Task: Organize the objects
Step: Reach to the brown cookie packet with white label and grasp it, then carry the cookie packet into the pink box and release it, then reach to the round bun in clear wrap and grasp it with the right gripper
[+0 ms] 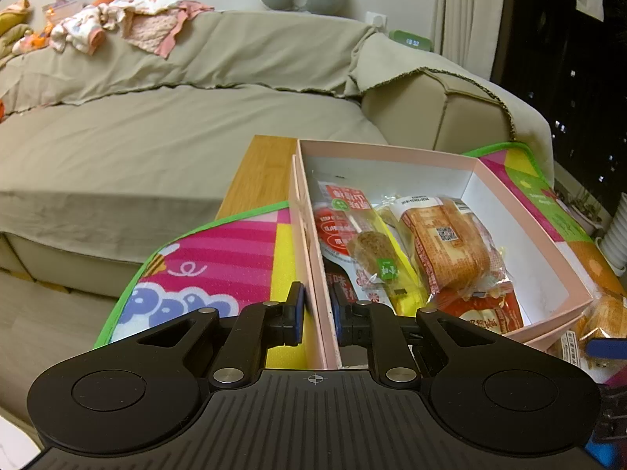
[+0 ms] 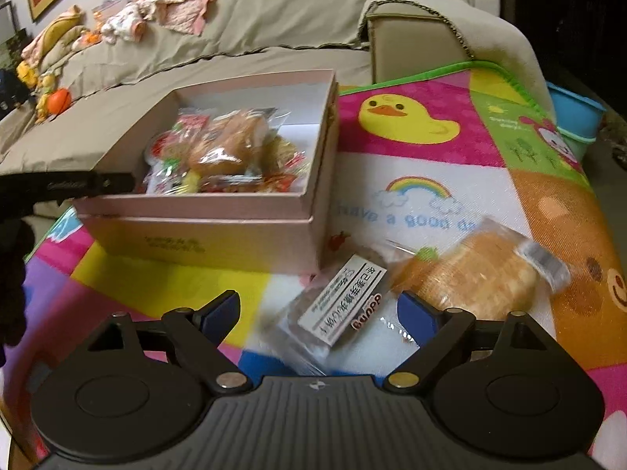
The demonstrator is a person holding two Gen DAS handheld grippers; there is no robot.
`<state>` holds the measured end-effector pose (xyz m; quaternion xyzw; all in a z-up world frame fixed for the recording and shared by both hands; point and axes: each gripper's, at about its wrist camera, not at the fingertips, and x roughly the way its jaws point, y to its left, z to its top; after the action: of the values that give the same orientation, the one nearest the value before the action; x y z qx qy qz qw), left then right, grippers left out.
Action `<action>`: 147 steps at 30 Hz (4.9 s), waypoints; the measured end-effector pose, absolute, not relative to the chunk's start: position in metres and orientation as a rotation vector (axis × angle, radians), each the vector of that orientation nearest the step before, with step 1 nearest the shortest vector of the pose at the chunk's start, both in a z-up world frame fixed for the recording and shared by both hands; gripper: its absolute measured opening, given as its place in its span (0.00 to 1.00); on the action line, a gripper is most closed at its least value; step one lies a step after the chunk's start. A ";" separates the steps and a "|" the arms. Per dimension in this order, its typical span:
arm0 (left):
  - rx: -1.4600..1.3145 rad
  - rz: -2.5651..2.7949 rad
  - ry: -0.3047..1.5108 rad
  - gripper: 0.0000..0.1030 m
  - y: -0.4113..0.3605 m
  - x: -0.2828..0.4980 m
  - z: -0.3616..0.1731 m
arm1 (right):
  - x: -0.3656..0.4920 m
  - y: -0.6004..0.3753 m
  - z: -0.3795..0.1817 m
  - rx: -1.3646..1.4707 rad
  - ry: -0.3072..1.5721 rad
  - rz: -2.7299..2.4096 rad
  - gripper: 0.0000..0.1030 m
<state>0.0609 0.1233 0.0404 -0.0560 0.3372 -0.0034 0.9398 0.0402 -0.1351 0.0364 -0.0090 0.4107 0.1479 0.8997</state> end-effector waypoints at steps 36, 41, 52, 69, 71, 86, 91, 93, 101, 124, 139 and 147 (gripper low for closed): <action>-0.104 -0.007 0.693 0.16 0.122 0.064 0.036 | 0.010 -0.154 0.035 -0.165 0.855 0.352 0.44; -0.102 -0.007 0.694 0.16 0.122 0.064 0.036 | -0.015 -0.159 0.040 -0.180 0.903 0.382 0.45; -0.103 -0.004 0.697 0.16 0.120 0.063 0.038 | 0.011 -0.147 0.036 -0.142 0.865 0.347 0.52; -0.114 -0.005 0.695 0.16 0.119 0.064 0.041 | -0.007 -0.150 0.159 -0.149 0.652 0.474 0.38; -0.117 -0.003 0.695 0.16 0.119 0.064 0.041 | 0.004 -0.142 0.179 -0.135 0.595 0.489 0.38; -0.118 -0.007 0.693 0.17 0.119 0.064 0.040 | 0.121 -0.046 0.170 0.045 0.612 0.554 0.38; -0.120 -0.012 0.693 0.17 0.119 0.065 0.039 | 0.132 -0.037 0.148 0.033 0.650 0.540 0.41; -0.120 -0.012 0.692 0.17 0.118 0.066 0.039 | 0.130 -0.041 0.142 0.031 0.661 0.535 0.42; -0.114 -0.004 0.690 0.17 0.118 0.066 0.039 | 0.099 -0.086 0.114 -0.054 0.687 0.445 0.57; -0.092 -0.001 0.697 0.16 0.110 0.069 0.038 | 0.027 -0.249 0.046 0.034 0.805 -0.020 0.82; -0.095 -0.003 0.696 0.16 0.111 0.067 0.036 | 0.075 -0.221 0.026 -0.022 0.821 -0.004 0.81; -0.095 -0.004 0.696 0.16 0.110 0.067 0.035 | 0.065 -0.211 0.036 -0.040 0.835 0.097 0.56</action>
<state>0.0671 0.1101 0.0352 -0.0467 0.3410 -0.0019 0.9389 0.0649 -0.2106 0.0360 -0.0194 0.4053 0.0473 0.9127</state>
